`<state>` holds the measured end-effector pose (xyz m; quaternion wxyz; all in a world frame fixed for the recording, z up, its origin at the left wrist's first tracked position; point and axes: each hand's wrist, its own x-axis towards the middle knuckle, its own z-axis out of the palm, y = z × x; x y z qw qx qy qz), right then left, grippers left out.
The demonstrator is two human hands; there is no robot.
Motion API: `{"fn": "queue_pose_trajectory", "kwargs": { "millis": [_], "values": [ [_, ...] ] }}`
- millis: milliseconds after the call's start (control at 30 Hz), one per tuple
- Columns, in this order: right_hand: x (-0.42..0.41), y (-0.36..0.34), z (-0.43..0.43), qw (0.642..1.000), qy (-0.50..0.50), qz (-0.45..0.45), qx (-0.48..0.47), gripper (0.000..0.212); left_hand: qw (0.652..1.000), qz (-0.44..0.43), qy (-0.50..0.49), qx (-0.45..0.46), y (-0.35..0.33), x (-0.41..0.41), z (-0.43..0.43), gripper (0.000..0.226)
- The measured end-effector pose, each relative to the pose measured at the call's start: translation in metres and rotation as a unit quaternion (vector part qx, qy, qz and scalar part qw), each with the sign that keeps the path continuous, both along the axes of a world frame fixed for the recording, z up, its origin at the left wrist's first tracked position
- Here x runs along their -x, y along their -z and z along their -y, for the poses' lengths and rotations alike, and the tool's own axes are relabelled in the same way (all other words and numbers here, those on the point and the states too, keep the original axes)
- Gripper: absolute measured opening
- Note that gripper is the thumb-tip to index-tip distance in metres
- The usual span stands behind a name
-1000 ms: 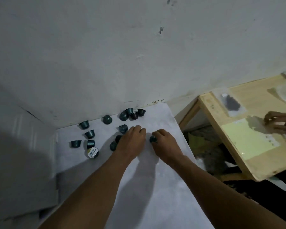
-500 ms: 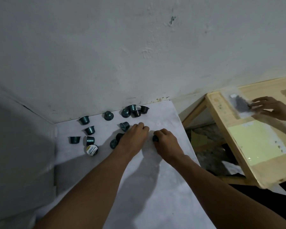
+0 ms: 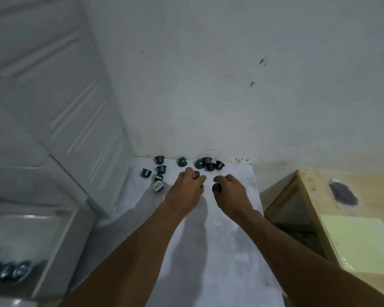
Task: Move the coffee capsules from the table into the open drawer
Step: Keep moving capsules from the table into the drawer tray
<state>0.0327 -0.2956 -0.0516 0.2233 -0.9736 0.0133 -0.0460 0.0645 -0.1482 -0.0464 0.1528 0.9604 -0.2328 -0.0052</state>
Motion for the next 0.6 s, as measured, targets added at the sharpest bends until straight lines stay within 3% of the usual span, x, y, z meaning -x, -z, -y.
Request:
{"fn": "queue_pose_trajectory", "kwargs": {
  "millis": [333, 600],
  "values": [
    [0.075, -0.019, -0.061, 0.985, -0.163, 0.052, -0.013, 0.027, 0.977, 0.009, -0.208, 0.043, -0.028, 0.136, -0.066, 0.028],
    [0.121, -0.048, -0.143, 0.963, -0.259, 0.064, -0.027, 0.026, 0.937, 0.047, -0.34, 0.066, -0.056, 0.211, -0.141, 0.026]
  ]
}}
